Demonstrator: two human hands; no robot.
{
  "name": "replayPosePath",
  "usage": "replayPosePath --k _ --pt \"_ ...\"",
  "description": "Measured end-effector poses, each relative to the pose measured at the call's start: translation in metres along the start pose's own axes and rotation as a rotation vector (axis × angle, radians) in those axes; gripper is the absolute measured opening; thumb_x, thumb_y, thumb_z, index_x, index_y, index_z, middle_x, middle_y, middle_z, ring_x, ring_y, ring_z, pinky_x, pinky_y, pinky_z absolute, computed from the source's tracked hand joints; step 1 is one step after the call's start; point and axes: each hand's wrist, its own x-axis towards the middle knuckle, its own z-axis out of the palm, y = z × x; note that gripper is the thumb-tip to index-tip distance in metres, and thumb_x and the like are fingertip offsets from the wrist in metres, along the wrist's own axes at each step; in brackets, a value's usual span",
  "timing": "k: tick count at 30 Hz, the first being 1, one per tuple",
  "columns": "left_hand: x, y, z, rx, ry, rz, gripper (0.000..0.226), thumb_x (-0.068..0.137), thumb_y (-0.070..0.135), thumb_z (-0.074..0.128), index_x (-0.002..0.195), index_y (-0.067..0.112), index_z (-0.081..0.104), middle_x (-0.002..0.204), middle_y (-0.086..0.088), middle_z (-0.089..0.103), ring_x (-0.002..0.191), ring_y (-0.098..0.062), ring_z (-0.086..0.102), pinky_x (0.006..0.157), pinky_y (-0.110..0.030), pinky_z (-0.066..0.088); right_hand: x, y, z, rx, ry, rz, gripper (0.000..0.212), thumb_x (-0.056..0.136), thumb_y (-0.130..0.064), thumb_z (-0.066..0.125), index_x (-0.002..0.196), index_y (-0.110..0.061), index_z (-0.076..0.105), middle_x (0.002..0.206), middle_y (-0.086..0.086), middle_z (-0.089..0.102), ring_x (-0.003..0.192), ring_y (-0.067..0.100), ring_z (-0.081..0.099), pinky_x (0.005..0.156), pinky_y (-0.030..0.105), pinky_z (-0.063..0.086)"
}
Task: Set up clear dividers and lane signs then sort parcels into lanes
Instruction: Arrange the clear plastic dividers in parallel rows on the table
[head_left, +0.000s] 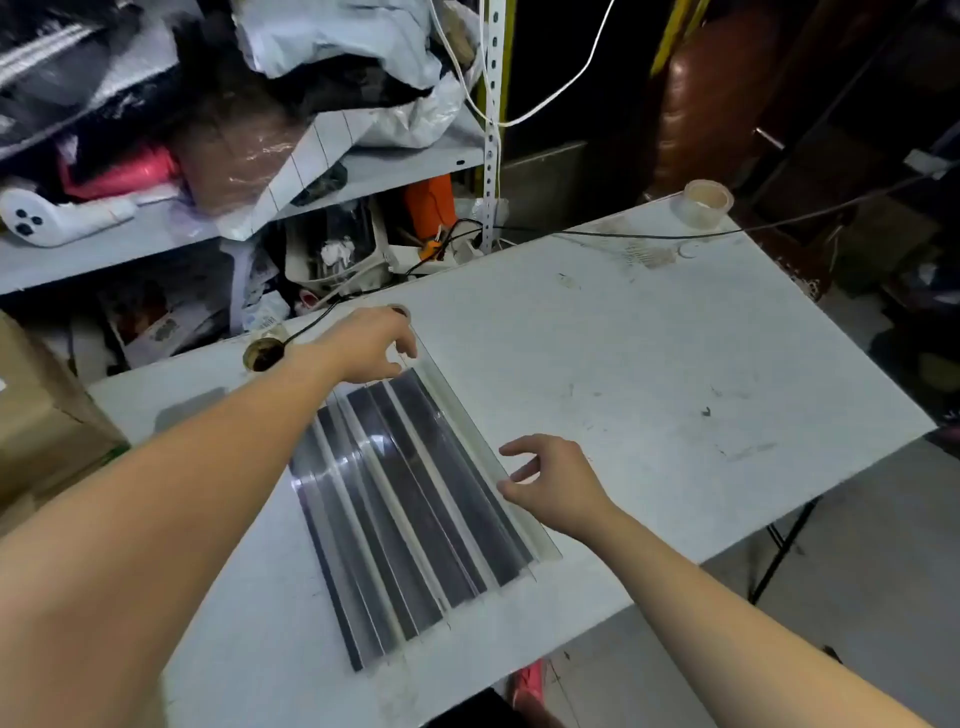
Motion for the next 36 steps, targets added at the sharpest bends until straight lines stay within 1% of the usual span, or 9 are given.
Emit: replayPosePath --k 2,7,14,16,20,22,25,31,36 --pt "0.001 -0.004 -0.001 -0.013 -0.007 -0.020 0.014 0.087 0.023 0.076 0.101 0.027 0.075 0.106 0.010 0.060 0.101 -0.016 0.060 0.089 -0.032 0.048 0.002 0.001 0.003 -0.012 0.012 0.044 0.036 0.085 -0.018 0.072 0.120 -0.022 0.072 0.107 -0.012 0.072 0.084 -0.002 0.069 0.064 0.006 0.043" --pt "0.006 -0.012 0.004 -0.073 0.005 0.001 0.004 0.088 0.026 0.078 0.091 0.028 0.075 0.100 0.008 0.062 0.094 -0.017 0.061 0.087 -0.038 0.050 0.001 0.009 0.013 -0.004 0.023 0.060 0.025 0.080 -0.010 0.071 0.101 -0.020 0.078 0.098 -0.010 0.077 0.079 0.001 0.071 0.069 0.006 0.045" --pt "0.015 -0.022 0.008 -0.182 0.005 0.003 0.009 0.089 0.021 0.077 0.087 0.027 0.072 0.099 0.008 0.061 0.095 -0.012 0.059 0.083 -0.026 0.042 0.000 0.009 0.010 0.015 0.076 0.044 0.027 0.074 -0.008 0.071 0.079 -0.034 0.072 0.081 -0.012 0.075 0.073 0.001 0.069 0.067 0.006 0.045" --pt "0.016 -0.024 0.006 -0.188 0.004 0.008 0.006 0.090 0.019 0.076 0.088 0.024 0.072 0.099 0.008 0.061 0.094 -0.009 0.057 0.082 -0.024 0.039 -0.001 0.010 0.009 0.026 0.084 0.053 0.025 0.075 -0.007 0.072 0.083 -0.030 0.076 0.082 -0.011 0.076 0.073 -0.001 0.068 0.067 0.005 0.046" --pt "0.020 -0.028 0.002 -0.158 0.000 0.058 0.008 0.091 0.016 0.073 0.086 0.022 0.070 0.095 0.010 0.062 0.093 -0.010 0.055 0.084 -0.027 0.040 -0.003 0.014 0.005 0.016 0.089 0.055 0.022 0.076 -0.005 0.071 0.089 -0.020 0.080 0.085 -0.010 0.076 0.075 0.000 0.069 0.069 0.006 0.049" --pt "0.024 -0.031 0.000 -0.125 -0.015 0.088 0.012 0.092 0.015 0.072 0.084 0.024 0.068 0.091 0.012 0.062 0.092 -0.012 0.056 0.083 -0.028 0.041 -0.004 0.017 0.003 0.002 0.093 0.058 0.022 0.077 -0.006 0.071 0.090 -0.021 0.080 0.086 -0.010 0.076 0.076 0.000 0.069 0.069 0.007 0.049" --pt "0.032 -0.031 -0.004 -0.115 -0.014 0.114 0.017 0.091 0.014 0.071 0.080 0.027 0.067 0.090 0.013 0.064 0.092 -0.013 0.059 0.085 -0.034 0.047 -0.004 0.022 -0.002 -0.010 0.100 0.070 0.022 0.076 -0.008 0.072 0.091 -0.023 0.080 0.085 -0.013 0.075 0.077 -0.002 0.068 0.069 0.009 0.050" --pt "0.051 -0.025 -0.008 -0.109 0.018 0.106 0.011 0.091 0.011 0.073 0.085 0.020 0.073 0.088 0.015 0.064 0.086 -0.014 0.061 0.082 -0.041 0.053 -0.001 0.033 -0.021 0.002 0.113 0.082 0.021 0.077 -0.010 0.071 0.089 -0.025 0.079 0.084 -0.014 0.075 0.077 0.000 0.069 0.072 0.014 0.055" --pt "0.073 -0.007 -0.016 -0.097 0.057 0.092 0.008 0.090 0.006 0.072 0.088 0.013 0.074 0.091 0.006 0.066 0.086 -0.014 0.060 0.083 -0.036 0.051 0.001 0.052 -0.046 0.026 0.133 0.083 0.020 0.076 -0.009 0.070 0.087 -0.023 0.079 0.083 -0.014 0.075 0.075 -0.001 0.068 0.068 0.009 0.050"
